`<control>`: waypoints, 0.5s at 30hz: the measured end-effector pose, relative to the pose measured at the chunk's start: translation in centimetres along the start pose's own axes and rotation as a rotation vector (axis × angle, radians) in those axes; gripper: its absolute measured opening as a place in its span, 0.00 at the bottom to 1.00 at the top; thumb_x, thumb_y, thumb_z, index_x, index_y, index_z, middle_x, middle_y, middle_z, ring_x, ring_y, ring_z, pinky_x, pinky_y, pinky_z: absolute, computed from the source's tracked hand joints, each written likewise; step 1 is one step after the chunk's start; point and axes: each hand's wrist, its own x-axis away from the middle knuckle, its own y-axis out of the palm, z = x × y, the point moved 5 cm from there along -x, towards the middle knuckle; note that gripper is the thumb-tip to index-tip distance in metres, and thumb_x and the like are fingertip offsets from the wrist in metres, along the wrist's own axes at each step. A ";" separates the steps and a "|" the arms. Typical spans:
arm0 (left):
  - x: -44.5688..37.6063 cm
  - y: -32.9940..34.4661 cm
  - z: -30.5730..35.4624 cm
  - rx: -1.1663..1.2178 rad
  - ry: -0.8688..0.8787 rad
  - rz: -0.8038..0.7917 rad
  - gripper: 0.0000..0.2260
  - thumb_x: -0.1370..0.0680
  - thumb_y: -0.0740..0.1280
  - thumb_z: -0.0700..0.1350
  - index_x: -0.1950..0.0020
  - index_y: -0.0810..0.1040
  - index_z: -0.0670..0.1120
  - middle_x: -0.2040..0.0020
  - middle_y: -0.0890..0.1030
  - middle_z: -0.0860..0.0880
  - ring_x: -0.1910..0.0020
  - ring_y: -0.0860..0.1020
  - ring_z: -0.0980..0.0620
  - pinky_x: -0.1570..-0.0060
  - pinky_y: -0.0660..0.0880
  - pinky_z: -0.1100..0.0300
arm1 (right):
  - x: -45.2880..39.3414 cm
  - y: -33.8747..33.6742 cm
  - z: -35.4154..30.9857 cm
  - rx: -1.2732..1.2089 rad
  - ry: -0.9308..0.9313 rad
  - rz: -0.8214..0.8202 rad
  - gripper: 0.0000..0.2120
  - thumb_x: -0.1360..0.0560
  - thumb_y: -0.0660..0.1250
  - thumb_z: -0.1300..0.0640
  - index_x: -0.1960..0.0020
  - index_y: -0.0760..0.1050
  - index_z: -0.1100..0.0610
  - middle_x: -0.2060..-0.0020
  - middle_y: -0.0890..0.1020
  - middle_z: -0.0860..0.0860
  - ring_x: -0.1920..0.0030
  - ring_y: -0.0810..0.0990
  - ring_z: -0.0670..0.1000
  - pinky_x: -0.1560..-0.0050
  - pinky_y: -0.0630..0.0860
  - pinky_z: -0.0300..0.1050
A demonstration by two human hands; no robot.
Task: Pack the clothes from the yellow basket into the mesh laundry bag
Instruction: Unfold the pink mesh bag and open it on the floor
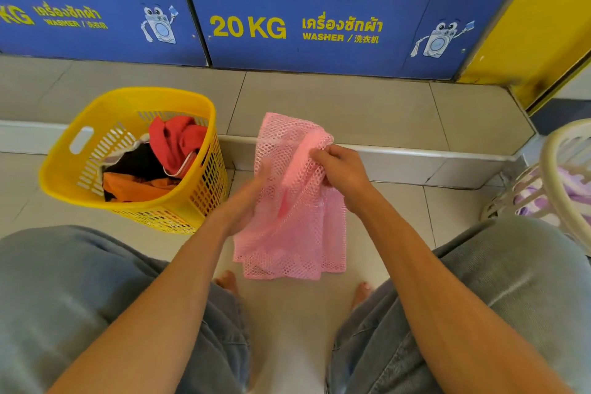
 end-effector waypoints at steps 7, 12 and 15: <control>-0.6 -2.0 -3.9 -0.276 -0.055 0.422 0.04 0.22 0.70 0.45 0.56 0.81 0.47 0.63 0.80 0.49 0.64 0.77 0.51 0.64 0.72 0.60 | -1.1 0.7 2.7 0.197 0.081 -0.047 0.14 0.27 0.77 0.60 0.43 0.83 0.56 0.48 0.83 0.50 0.54 0.82 0.50 0.50 0.82 0.49; -1.6 -5.2 -3.8 -0.085 -0.104 0.611 0.22 0.23 0.68 0.49 0.33 0.73 0.39 0.42 0.78 0.45 0.45 0.77 0.45 0.51 0.72 0.55 | -2.3 -2.1 3.1 0.498 0.034 0.161 0.16 0.27 0.69 0.67 0.43 0.83 0.53 0.45 0.85 0.54 0.44 0.84 0.58 0.41 0.83 0.55; -2.7 -5.7 -3.3 -0.108 -0.086 0.594 0.23 0.23 0.68 0.54 0.33 0.73 0.42 0.42 0.79 0.47 0.46 0.78 0.46 0.48 0.74 0.53 | -3.2 -2.8 3.1 0.608 -0.002 0.219 0.21 0.26 0.69 0.66 0.35 0.79 0.53 0.33 0.75 0.60 0.33 0.76 0.62 0.34 0.78 0.59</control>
